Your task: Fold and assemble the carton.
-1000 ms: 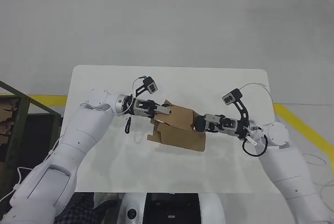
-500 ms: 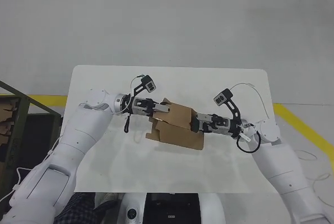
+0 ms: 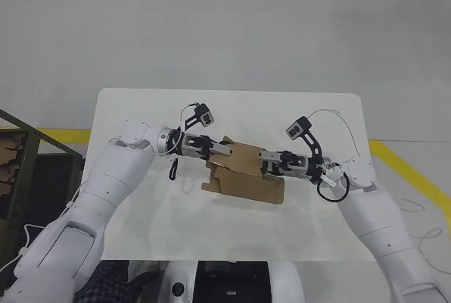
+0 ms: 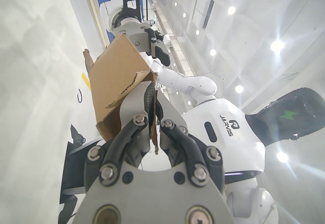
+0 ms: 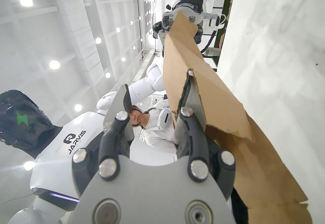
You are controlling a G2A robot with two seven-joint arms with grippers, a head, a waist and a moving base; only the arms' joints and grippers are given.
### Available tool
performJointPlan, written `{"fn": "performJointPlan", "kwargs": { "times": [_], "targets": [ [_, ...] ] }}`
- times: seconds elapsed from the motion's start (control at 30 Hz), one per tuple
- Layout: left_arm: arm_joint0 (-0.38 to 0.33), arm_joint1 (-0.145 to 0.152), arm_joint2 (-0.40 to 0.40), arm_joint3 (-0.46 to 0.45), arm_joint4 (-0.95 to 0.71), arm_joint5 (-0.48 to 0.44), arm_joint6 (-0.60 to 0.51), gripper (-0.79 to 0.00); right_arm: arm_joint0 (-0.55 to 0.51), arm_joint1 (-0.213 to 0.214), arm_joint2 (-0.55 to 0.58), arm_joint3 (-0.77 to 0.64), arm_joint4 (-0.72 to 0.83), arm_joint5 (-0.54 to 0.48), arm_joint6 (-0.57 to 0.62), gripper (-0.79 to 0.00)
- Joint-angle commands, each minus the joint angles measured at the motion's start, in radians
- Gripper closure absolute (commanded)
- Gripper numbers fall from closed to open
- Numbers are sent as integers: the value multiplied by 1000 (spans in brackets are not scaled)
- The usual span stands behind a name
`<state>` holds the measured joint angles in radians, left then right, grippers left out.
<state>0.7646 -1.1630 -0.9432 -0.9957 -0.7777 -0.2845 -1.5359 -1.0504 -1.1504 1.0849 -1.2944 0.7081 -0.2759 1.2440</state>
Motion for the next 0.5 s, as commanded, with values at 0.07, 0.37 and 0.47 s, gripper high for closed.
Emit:
{"fn": "performJointPlan", "kwargs": {
  "times": [0.07, 0.37, 0.47],
  "targets": [
    [2, -1, 2, -4, 4, -1, 1, 0, -4, 1, 3, -2, -8, 1, -3, -212],
    [4, -2, 0, -7, 8, -4, 4, 0, -15, 1, 5, -13, -28, 11, -10, -108],
    [7, -2, -3, -10, 9, -3, 3, 0, -18, 1, 6, -15, -29, 14, -13, 0]
  ]
}}
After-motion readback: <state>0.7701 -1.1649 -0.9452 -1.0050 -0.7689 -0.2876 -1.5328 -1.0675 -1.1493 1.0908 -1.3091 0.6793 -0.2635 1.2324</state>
